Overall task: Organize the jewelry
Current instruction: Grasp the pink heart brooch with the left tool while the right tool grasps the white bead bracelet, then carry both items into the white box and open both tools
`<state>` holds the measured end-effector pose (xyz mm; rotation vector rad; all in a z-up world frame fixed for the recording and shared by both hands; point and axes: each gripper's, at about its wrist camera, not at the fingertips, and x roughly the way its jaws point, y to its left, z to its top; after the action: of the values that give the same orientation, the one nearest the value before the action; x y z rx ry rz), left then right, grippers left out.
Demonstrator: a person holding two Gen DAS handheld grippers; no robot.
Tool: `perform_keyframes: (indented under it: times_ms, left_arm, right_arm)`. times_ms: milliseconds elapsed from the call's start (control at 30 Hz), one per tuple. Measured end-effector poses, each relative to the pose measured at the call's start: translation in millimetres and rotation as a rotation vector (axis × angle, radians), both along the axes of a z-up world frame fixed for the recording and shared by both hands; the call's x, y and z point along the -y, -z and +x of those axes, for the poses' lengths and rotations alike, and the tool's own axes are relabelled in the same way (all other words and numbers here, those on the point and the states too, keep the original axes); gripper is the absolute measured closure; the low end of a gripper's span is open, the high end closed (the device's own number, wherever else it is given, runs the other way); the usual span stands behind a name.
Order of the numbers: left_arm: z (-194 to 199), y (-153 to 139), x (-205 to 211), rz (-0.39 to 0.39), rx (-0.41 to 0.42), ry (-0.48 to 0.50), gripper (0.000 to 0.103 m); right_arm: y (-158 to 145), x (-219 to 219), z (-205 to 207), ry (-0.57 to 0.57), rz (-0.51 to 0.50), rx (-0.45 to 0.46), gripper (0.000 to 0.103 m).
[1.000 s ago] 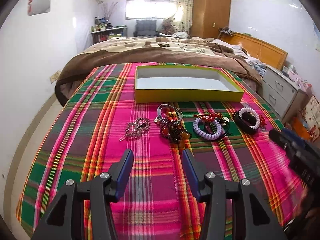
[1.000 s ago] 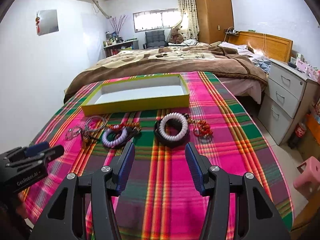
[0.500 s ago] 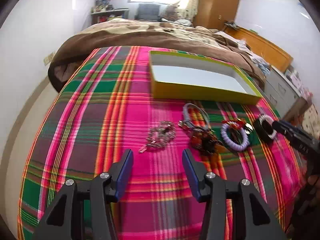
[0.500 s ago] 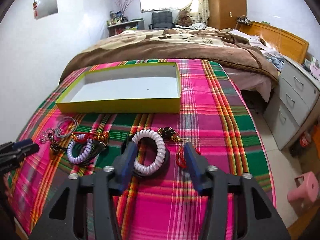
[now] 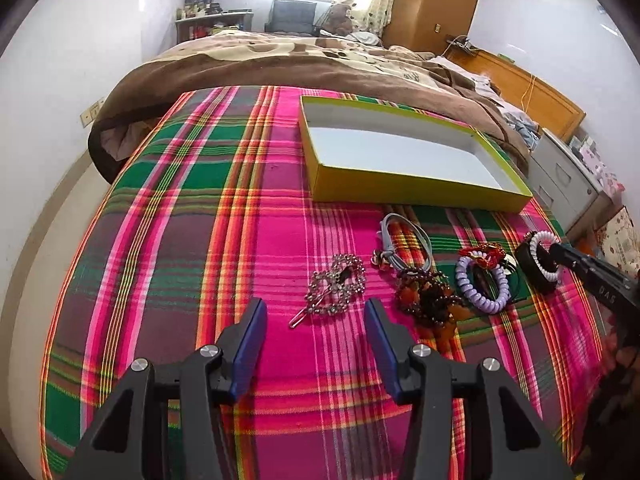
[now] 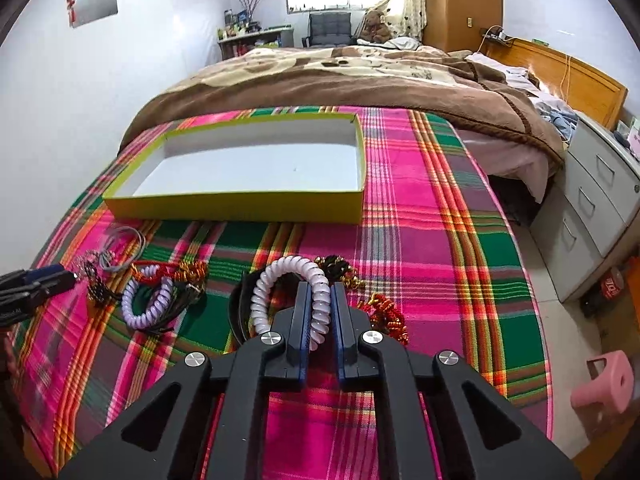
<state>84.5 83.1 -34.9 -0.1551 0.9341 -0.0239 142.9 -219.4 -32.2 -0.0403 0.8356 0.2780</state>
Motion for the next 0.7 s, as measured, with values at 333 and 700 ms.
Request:
perform_keyframes:
  times_ms: [333, 700]
  left_arm:
    - [15.5, 4.1, 6.1, 0.039, -0.001, 0.03, 0.053]
    - [19.5, 5.1, 15.0, 0.095, -0.006, 0.052, 0.08]
  right_arm:
    - [-28.1, 7.1, -12.6, 0.017, 0.112, 0.072, 0.094]
    - [-24.9, 4.3, -18.2, 0.011, 0.145, 0.056, 0.094]
